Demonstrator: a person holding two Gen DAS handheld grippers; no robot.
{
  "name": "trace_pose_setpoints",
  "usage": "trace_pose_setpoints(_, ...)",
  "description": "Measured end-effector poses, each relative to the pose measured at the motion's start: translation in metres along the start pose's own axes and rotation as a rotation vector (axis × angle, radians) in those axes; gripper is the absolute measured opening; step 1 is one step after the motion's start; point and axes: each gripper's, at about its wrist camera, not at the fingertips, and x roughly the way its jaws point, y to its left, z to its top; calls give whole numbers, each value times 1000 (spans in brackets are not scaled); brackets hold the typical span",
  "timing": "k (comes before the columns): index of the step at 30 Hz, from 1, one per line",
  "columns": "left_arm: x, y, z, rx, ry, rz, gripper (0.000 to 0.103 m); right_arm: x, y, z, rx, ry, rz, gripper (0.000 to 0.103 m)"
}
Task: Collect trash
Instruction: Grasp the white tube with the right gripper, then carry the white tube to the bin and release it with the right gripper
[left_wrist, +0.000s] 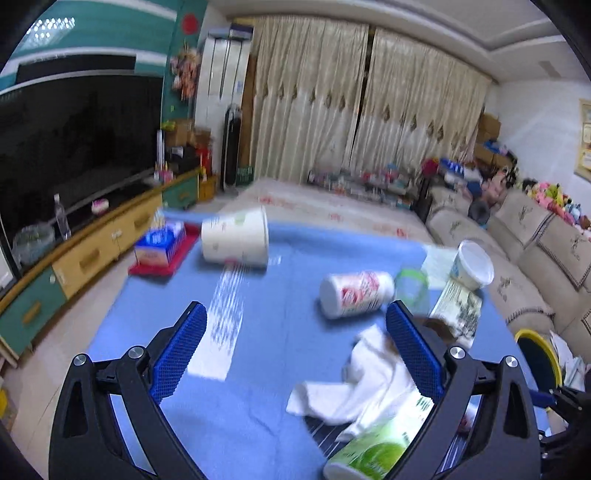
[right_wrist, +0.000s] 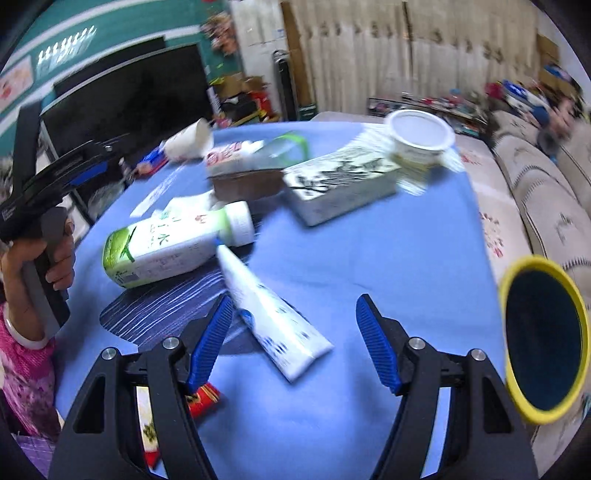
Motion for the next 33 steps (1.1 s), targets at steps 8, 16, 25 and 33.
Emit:
trace_pose_setpoints(8,4,3,-9,-55,10,-36,96,33,15,10,-77,81,10,66)
trace_pose_setpoints(16,7,-7,-14,-41,34,-54,96,42,17,5,-84,108,23,42)
trace_pose_setpoints(25,9,-7,-17,-56,42,-62,96,27,12,-6,-38,70,46,21)
trace_pose_setpoints(33,14,-9,-19,-43,53,-62,96,0,-42,-9,134,-6,-40,21)
